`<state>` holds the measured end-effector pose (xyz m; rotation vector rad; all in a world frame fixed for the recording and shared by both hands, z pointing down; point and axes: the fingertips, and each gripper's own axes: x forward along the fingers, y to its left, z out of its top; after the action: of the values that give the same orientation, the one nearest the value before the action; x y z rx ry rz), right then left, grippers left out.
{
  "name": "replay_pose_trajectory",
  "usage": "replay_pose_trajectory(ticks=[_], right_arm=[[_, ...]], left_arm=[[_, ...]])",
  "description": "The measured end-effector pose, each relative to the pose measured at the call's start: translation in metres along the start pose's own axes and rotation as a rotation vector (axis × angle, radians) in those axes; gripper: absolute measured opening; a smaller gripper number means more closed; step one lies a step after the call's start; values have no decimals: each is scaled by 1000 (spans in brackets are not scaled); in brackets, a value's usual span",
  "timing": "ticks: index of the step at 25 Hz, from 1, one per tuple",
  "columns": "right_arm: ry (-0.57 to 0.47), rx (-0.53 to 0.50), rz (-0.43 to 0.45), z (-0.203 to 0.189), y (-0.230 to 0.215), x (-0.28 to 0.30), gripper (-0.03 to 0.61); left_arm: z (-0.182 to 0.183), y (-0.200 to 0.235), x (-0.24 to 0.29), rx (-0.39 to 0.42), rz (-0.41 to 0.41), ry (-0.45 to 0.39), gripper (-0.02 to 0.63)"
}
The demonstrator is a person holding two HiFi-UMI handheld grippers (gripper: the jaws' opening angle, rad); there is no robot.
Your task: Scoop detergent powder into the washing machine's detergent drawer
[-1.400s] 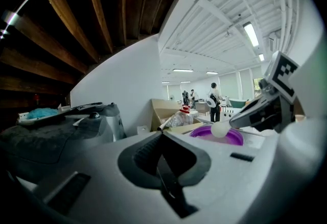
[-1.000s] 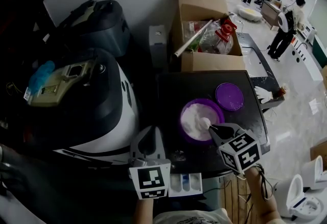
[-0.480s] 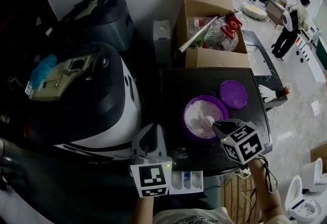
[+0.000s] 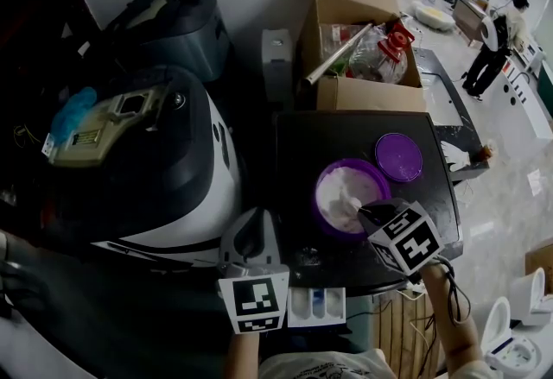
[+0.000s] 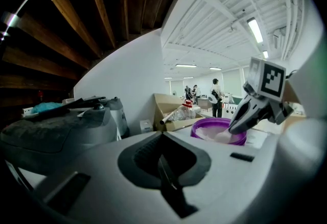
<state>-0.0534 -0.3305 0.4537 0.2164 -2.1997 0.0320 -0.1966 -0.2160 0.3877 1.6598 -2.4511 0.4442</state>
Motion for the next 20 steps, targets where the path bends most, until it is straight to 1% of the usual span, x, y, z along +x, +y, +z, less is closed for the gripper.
replay_pose_trajectory(ticks=[6,9,14,20], right_arm=[[17,-2,54,1,8,0,21],[23,0,65,2,11,0,21],[19,19,106,5,19,0,21],[18,13,113,7,25,0,21]], left_arm=[[-2,2,-1,-7,7,6,2],[-3,3,-2,-7,6,5,2],[-4,5,-3,-11,5,6,2],[-8,8,-5,-16,10,11,2]])
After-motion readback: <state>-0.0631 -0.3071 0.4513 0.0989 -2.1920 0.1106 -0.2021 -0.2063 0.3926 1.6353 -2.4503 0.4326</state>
